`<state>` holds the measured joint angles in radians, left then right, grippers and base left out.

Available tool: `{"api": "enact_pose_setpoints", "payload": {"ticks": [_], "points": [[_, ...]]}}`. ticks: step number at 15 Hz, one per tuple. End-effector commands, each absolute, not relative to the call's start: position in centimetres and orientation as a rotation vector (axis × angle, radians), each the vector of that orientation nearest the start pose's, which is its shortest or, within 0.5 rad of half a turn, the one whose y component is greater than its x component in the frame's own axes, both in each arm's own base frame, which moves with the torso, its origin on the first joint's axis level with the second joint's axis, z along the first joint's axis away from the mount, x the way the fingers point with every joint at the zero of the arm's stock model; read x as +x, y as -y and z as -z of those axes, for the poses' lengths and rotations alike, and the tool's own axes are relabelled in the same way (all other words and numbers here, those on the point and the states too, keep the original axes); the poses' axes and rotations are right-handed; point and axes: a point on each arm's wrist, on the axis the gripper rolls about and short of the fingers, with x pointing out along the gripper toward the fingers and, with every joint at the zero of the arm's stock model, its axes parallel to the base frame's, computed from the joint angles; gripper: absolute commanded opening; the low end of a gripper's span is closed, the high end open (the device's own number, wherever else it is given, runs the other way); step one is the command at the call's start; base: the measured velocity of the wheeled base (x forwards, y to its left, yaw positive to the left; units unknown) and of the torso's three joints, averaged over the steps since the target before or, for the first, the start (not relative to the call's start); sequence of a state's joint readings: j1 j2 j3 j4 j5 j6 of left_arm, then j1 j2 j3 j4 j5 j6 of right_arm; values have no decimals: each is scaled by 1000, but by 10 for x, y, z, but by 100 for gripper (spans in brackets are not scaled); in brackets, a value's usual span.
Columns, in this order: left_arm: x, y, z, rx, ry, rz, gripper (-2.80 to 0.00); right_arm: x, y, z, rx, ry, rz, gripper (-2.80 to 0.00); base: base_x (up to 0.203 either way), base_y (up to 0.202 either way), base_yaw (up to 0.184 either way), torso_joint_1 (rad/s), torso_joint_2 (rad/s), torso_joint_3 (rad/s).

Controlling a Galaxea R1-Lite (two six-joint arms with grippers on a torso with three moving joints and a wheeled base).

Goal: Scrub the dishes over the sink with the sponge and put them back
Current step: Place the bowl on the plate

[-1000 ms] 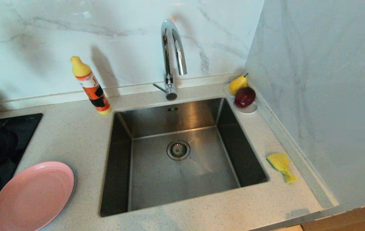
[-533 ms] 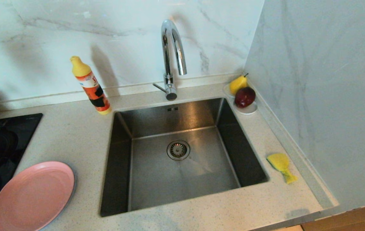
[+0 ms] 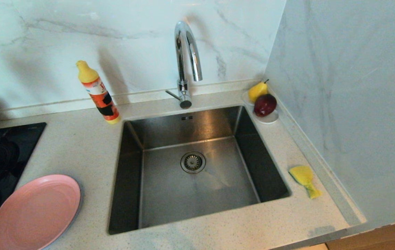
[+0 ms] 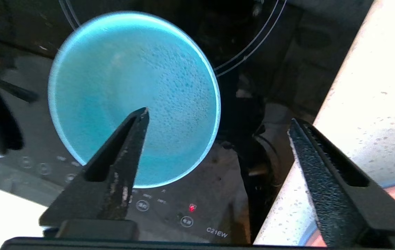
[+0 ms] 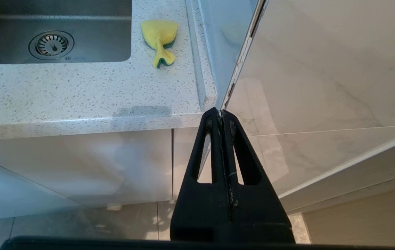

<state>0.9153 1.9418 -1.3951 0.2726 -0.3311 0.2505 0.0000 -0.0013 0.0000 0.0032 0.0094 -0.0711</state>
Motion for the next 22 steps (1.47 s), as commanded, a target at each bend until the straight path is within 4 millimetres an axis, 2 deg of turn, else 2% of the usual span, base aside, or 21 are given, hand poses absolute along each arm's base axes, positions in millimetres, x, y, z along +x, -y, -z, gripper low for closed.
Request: {"api": "enact_pose_setpoints", "payload": {"ticks": [1,11,15,16,22], "points": [[233,-291,-164,-286,-768,-450,0,-23,0,-75,-72,-1,-9,-280,0,0,0,0,0,0],[238,-297,-142,-338,-816,-441,0,-23,0,-75,-72,-1,-9,-280,0,0,0,0,0,0],[236,-294,-142,-368,-850,-426,0,-23,0,-75,-72,-2,-9,-280,0,0,0,0,0,0],[235,-293,-140,-374,-858,-422,-280,-23,0,-75,-72,-1,-9,-280,0,0,0,0,0,0],[237,-295,-148,-360,-823,-434,-280,-23,0,-75,-72,-1,-9,-280,0,0,0,0,0,0]]}}
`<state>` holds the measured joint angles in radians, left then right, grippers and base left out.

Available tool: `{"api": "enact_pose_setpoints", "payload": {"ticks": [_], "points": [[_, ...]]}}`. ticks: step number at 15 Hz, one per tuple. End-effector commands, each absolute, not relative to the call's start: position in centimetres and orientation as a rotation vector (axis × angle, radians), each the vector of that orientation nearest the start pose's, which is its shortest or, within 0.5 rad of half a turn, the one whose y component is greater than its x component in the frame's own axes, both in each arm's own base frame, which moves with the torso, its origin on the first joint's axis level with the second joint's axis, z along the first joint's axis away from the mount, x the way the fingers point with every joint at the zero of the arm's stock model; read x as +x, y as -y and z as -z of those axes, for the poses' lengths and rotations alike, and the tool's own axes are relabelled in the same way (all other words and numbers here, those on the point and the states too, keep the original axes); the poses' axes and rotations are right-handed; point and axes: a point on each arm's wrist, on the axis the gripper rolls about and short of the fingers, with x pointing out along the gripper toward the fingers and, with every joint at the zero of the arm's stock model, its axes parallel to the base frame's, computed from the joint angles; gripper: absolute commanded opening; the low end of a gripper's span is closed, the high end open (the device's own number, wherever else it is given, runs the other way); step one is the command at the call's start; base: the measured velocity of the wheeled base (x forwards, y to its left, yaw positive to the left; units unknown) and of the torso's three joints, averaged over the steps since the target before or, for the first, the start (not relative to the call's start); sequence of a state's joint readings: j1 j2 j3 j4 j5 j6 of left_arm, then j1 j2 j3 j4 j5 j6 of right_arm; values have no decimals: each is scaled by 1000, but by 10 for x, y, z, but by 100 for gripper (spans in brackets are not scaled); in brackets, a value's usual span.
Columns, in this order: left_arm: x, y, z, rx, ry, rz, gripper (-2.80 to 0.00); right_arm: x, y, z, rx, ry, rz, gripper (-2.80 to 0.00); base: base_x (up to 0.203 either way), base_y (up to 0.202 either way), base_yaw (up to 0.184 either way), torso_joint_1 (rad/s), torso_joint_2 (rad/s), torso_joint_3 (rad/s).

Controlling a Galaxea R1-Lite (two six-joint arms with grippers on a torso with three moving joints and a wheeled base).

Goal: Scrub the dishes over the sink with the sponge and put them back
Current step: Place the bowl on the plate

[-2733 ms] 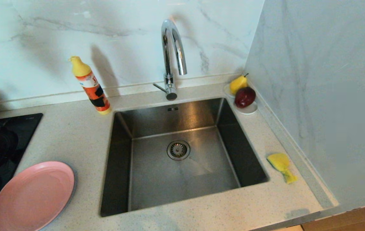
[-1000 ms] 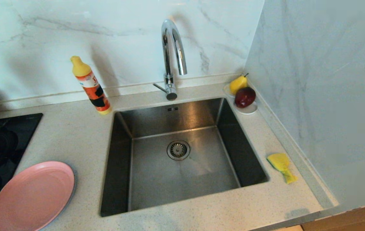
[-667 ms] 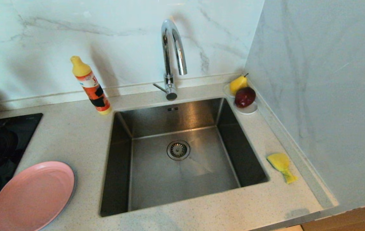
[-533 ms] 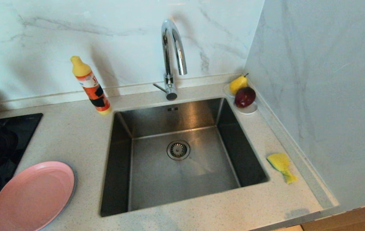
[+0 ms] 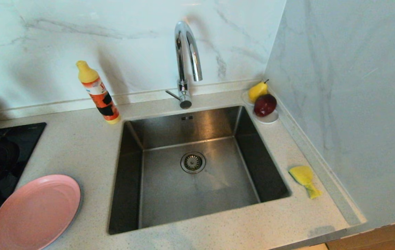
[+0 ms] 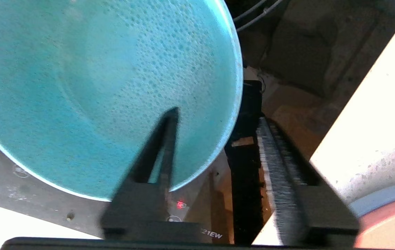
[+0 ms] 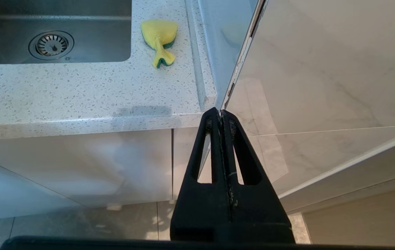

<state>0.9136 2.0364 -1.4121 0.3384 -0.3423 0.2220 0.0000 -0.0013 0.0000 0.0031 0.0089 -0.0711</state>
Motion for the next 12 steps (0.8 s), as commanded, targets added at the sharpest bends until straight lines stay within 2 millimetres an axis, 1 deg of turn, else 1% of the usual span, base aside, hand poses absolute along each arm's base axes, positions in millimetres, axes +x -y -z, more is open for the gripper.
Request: {"api": "enact_pose_setpoints", "payload": {"ticks": [1,5,6,8,10,12], "points": [[237,-295,-150,-361,-819,-437,-280,-23,0,-75,-72,-1,-9,-280,0,0,0,0,0,0],[235,-292,-156,-380,-803,-445,-280,-23,0,-75,-72,-1,-9,-280,0,0,0,0,0,0],[234,-291,-163,-371,-788,-449,-280,-23,0,-75,-72,-1,-9,-280,0,0,0,0,0,0],[229,-285,-179,-345,-751,-457,-280,-23,0,-75,-72,-1,-9,-280,0,0,0,0,0,0],[221,-272,-204,-315,-703,-465,-280,-23,0,-75,-72,-1,-9,-280,0,0,0,0,0,0],[215,-246,-228,-293,-677,-421,-280,-23,0,-75,-72,-1,-9,-280,0,0,0,0,0,0]]}}
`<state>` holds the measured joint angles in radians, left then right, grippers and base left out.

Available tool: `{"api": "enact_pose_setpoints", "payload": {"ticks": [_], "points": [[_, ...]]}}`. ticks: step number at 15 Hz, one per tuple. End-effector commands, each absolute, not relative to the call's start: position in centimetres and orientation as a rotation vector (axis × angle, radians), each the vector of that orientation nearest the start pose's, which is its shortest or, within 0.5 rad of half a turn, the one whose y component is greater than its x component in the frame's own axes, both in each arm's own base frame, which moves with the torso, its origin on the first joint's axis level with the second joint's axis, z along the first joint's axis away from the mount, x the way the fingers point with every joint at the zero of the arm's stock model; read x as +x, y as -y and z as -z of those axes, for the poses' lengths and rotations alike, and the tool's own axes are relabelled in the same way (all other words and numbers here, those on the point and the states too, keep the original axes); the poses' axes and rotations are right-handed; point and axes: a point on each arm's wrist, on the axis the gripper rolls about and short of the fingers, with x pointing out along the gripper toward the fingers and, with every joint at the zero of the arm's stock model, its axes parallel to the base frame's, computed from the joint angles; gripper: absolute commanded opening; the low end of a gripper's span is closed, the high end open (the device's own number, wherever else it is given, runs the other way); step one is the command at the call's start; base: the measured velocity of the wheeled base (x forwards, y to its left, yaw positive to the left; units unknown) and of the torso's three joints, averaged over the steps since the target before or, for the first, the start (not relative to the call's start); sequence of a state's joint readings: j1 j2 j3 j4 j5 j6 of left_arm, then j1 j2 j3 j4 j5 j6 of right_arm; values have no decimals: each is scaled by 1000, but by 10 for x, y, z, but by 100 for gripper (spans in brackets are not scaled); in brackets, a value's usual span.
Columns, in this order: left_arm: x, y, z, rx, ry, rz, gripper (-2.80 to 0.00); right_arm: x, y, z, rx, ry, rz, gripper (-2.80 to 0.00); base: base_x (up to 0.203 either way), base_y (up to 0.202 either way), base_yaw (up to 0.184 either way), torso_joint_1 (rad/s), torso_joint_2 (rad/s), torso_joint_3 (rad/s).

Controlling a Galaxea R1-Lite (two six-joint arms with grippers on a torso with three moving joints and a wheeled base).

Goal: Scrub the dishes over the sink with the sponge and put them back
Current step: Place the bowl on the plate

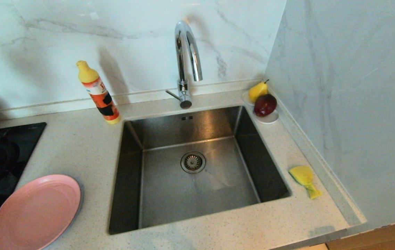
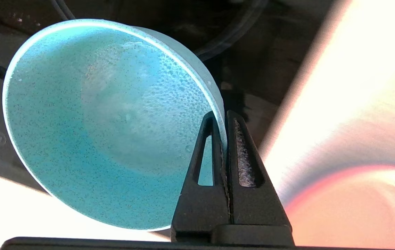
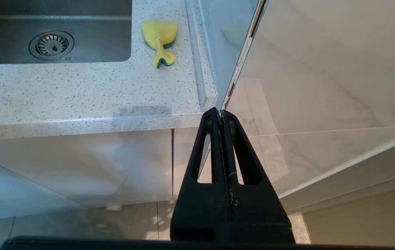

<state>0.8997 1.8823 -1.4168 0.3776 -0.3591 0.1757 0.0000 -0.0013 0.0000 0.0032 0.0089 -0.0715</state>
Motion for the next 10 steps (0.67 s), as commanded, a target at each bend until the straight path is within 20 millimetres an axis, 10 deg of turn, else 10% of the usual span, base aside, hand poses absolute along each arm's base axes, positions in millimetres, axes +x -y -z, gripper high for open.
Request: {"api": "enact_pose_setpoints", "payload": {"ticks": [1,10], "points": [[217,-230,-235,-287,-684,-380,-280,-23,0,-75,-72,-1,-9,-280,0,0,0,0,0,0],[232,-84,-238,-112,-814,-88,-280,-23,0,-75,-72,-1,-9,-280,0,0,0,0,0,0]]}}
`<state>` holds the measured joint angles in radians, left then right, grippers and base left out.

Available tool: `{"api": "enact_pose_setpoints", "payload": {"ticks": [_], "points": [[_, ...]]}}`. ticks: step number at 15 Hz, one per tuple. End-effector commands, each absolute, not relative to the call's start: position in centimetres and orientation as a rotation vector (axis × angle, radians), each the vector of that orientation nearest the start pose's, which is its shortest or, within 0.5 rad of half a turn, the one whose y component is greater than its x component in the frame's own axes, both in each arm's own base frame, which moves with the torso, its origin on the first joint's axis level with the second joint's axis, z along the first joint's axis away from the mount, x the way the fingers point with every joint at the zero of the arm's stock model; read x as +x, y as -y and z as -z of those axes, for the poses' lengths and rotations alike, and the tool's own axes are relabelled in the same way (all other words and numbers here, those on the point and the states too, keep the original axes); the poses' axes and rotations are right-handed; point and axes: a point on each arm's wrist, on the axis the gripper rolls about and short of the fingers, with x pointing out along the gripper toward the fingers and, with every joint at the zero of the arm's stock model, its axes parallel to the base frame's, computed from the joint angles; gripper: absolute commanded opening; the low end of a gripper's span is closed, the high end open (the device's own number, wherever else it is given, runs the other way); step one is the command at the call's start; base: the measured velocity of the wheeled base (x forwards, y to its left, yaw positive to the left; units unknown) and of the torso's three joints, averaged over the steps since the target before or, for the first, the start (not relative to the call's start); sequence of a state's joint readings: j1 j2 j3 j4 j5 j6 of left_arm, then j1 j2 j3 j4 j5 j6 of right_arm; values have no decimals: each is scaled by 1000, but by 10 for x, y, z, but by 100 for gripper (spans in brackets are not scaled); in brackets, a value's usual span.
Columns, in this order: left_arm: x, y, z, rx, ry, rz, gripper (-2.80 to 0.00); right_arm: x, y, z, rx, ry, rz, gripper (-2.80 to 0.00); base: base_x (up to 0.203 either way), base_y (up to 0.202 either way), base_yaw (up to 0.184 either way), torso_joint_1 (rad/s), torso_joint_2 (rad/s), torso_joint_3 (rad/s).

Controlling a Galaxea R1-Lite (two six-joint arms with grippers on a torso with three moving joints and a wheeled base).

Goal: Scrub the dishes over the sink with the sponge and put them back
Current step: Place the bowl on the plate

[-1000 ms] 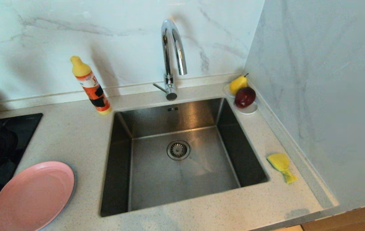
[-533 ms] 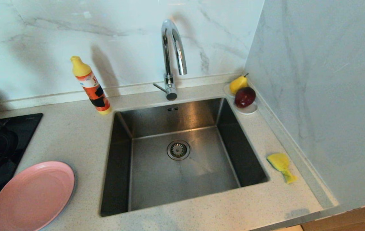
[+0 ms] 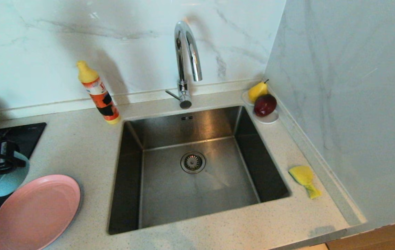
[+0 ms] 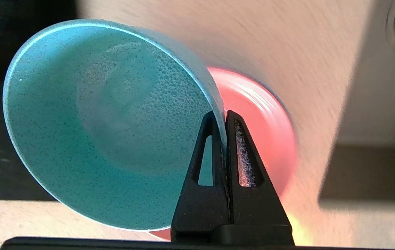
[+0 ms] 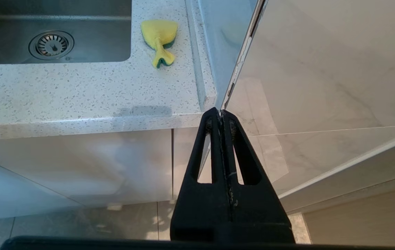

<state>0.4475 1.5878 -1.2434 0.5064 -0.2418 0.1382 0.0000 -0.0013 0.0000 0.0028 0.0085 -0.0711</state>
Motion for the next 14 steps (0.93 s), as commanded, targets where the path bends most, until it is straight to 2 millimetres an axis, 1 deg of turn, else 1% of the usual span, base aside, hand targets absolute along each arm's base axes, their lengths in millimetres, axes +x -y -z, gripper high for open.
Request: {"api": "enact_pose_setpoints", "payload": {"ticks": [1,2,4,8,10,14], "points": [[232,-70,-232,-87,-839,-61,-280,-23,0,-75,-72,-1,-9,-280,0,0,0,0,0,0],[230,-60,-224,-69,-872,-44,-280,-23,0,-75,-72,-1,-9,-280,0,0,0,0,0,0],[232,-50,-208,-43,-896,-41,-280,-23,0,-75,-72,-1,-9,-280,0,0,0,0,0,0],[252,-46,-179,26,-867,-134,-280,-23,0,-75,-72,-1,-9,-280,0,0,0,0,0,0],[257,-47,-171,31,-870,-148,-280,-23,0,-75,-72,-1,-9,-280,0,0,0,0,0,0],[261,-47,-167,-2,-882,-161,-280,-23,0,-75,-72,-1,-9,-280,0,0,0,0,0,0]]}}
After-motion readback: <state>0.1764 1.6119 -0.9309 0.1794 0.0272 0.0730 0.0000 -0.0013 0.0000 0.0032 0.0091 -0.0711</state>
